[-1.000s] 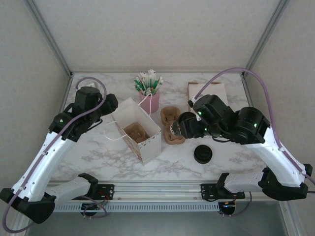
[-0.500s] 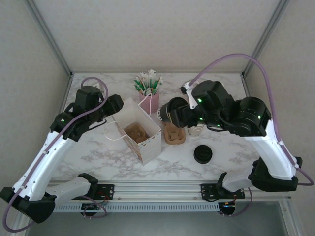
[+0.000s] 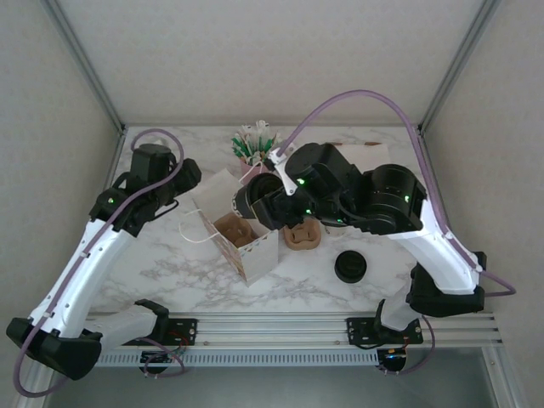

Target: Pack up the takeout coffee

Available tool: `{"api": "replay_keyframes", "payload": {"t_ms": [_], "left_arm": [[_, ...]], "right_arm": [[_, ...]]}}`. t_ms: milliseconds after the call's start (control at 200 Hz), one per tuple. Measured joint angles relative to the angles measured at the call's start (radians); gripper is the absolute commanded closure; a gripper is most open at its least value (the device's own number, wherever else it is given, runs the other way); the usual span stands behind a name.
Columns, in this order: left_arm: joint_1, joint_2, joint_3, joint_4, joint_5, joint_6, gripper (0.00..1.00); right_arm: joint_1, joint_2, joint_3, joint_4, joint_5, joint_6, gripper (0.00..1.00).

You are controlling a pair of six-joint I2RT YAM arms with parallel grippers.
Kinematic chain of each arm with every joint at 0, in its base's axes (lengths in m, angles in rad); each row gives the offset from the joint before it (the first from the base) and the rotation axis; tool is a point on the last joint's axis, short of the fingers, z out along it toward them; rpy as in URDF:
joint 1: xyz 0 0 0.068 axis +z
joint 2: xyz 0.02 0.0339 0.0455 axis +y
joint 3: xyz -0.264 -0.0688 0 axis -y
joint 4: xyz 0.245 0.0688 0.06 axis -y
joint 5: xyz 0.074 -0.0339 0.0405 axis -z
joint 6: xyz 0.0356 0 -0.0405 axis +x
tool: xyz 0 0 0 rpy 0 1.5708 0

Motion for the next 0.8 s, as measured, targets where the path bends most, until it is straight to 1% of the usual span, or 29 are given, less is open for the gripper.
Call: {"api": "replay_keyframes", "payload": {"t_ms": [120,260,395,485,611,801], "left_arm": [[0.056,0.000,-0.005,0.026,0.004,-0.011,0.48],[0.096,0.028,-0.029,0.065,0.074,-0.035,0.51],[0.104,0.086,-0.070,0.082,0.142,-0.055,0.51],[0.104,0.097,-0.107,0.084,0.174,-0.065,0.50],[0.107,0.090,-0.138,0.100,0.203,-0.081,0.50],[0.108,0.051,-0.187,0.126,0.237,-0.113,0.51]], "right_arm": [[0.018,0.043,0.023,-0.005,0.002,-0.002,0.38],[0.018,0.139,0.107,-0.034,0.031,-0.012,0.38],[0.018,0.247,0.210,-0.079,0.061,-0.034,0.37],[0.017,0.304,0.253,-0.108,0.076,-0.049,0.37],[0.007,0.352,0.267,-0.135,0.077,-0.064,0.37],[-0.039,0.393,0.268,-0.158,0.043,-0.072,0.38]]}}
